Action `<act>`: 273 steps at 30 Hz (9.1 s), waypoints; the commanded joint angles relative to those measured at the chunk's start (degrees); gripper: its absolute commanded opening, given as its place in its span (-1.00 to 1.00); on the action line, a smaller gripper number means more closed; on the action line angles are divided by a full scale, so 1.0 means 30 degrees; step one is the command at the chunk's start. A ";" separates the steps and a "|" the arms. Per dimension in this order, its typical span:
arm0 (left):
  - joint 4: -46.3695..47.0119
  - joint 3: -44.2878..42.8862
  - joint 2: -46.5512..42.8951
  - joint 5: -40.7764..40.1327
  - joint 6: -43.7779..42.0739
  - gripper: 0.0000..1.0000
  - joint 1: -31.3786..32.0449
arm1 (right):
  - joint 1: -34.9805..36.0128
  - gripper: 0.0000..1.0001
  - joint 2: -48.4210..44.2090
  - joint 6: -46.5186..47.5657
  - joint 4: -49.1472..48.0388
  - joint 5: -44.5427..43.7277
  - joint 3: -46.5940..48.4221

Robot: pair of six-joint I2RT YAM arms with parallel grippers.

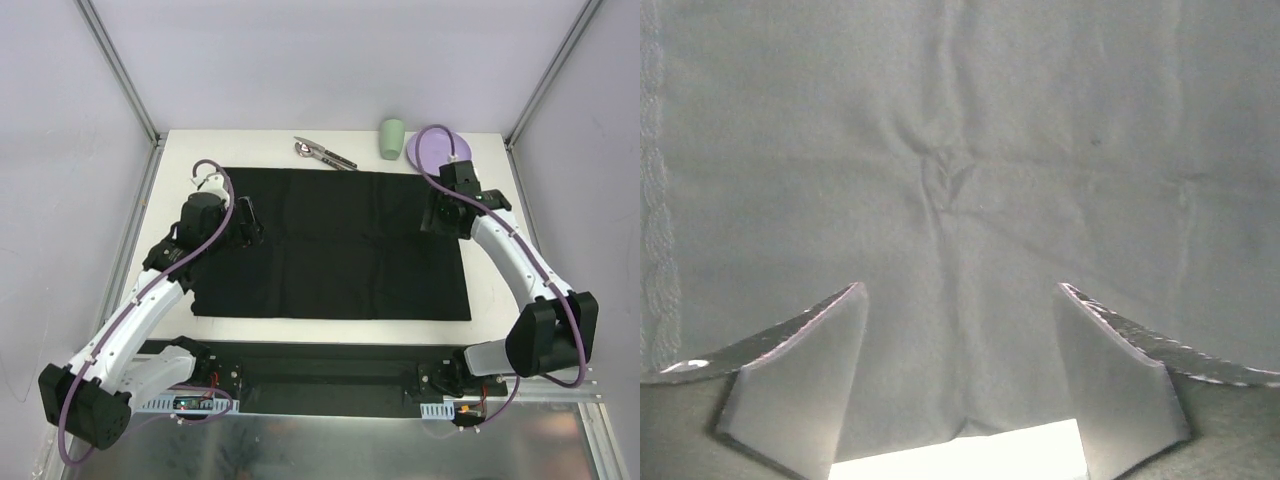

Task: Set the dinner table for one person
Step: Pick up the plate at the center of the board, then place the plate on the napkin.

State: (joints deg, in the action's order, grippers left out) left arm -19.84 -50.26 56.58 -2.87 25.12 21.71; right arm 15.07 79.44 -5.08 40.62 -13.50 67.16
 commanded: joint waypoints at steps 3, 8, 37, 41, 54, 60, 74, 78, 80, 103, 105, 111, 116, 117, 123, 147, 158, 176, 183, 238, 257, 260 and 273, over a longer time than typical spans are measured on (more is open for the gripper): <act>-0.0361 0.0903 -0.1544 0.0490 0.0151 0.66 0.0027 | -0.3553 0.30 0.2139 -0.0210 -0.0297 0.2000 0.2895; -0.0478 0.0612 -0.1603 0.0548 0.0063 0.78 0.0027 | -0.6954 0.29 0.5596 -0.1234 -0.1145 0.4932 0.5383; -0.0947 0.0552 -0.1721 -0.0506 0.0092 0.77 -0.0002 | -1.0180 0.30 1.5909 -0.5277 -0.6128 1.0269 1.3941; -0.0947 0.0523 -0.1632 -0.0741 0.0121 0.77 -0.0002 | -1.0180 0.30 1.6906 -0.5950 -0.6275 1.0708 1.5083; -0.0947 0.0669 -0.1691 -0.1385 0.0062 0.77 -0.0148 | -1.0180 0.30 1.9603 -0.6978 -0.6040 1.1354 1.8279; -0.0947 0.0436 -0.1544 -0.1503 0.0150 0.79 -0.0207 | -1.0180 0.29 2.0073 -0.7007 -0.6011 1.1384 1.8513; -0.0947 0.0406 -0.1662 -0.1649 0.0121 0.79 -0.0265 | -1.0180 -0.57 2.1245 -0.7212 -0.6391 1.2115 1.9158; -0.0976 0.0435 -0.1662 -0.1649 0.0180 0.80 -0.0236 | -1.0180 -0.98 2.1333 -0.7154 -0.6451 1.2233 1.9070; -0.0976 0.0494 -0.1662 -0.1679 0.0180 0.80 -0.0266 | -1.0180 -0.98 2.1333 -0.7125 -0.6596 1.2262 1.9011; -0.0947 0.0903 -0.1515 -0.1415 0.0678 0.79 -0.0383 | -1.0209 -0.98 1.7144 -0.6773 -1.1196 1.4283 1.6433; -0.0947 0.0962 -0.1631 -0.1415 0.0678 0.79 -0.0412 | -1.0180 -0.98 1.6969 -0.6831 -1.1313 1.4401 1.6346; -0.0947 0.1138 -0.1692 -0.1444 0.0736 0.79 -0.0412 | -1.0063 -0.98 1.5477 -0.6598 -1.1870 1.4840 1.4124; -0.0830 0.0700 -0.0903 -0.1269 0.0795 0.78 -0.0383 | -0.9419 -0.98 1.2783 -0.5488 -1.1755 1.4812 1.1282; -0.0801 0.0583 -0.0784 -0.1123 0.0795 0.78 -0.0383 | -0.9273 -0.98 1.2372 -0.5281 -1.1318 1.4608 1.0494; -0.0479 0.0142 -0.0168 -0.0537 0.0708 0.78 -0.0383 | -0.7225 -0.98 0.8857 -0.3378 -0.9647 1.3760 0.7736; -0.0156 0.0904 -0.0666 -0.0448 0.0590 0.79 -0.0383 | -0.0601 -0.98 0.5394 -0.2144 -0.7973 1.1120 0.0965; -0.0127 0.1021 -0.0607 -0.0448 0.0561 0.79 -0.0383 | 0.0601 -0.98 0.7445 -0.2524 -0.8911 1.1120 0.1168; -0.0127 0.1343 -0.0783 -0.0741 0.0414 0.79 -0.0383 | 0.1304 -0.98 0.9555 -0.2701 -0.8999 1.1090 0.2692; -0.0127 0.1372 -0.0812 -0.0829 0.0326 0.80 -0.0412 | 0.1451 -0.98 0.9819 -0.2671 -0.8941 1.1061 0.2605; -0.0127 0.1724 -0.1398 -0.0800 0.0502 0.80 -0.0471 | 0.1949 0.17 0.9497 -0.2437 -0.8619 1.1033 0.1668; -0.0127 0.1372 -0.1017 -0.0653 0.0473 0.80 -0.0471 | -0.1067 0.33 1.0254 0.0168 -0.4109 0.4647 0.9740; -0.0127 0.1372 -0.0988 -0.0741 0.0473 0.80 -0.0471 | -0.1419 0.33 1.1954 0.0813 -0.3755 0.3474 1.1476; 0.1629 -0.2372 0.4046 0.0928 -0.0933 0.80 -0.0471 | -0.2971 0.32 1.1143 -0.1323 -0.6859 0.4323 0.9845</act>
State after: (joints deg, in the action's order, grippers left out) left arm -20.75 -50.02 62.65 -3.46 24.99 20.88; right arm 7.27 120.81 -6.66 24.69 -1.17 101.49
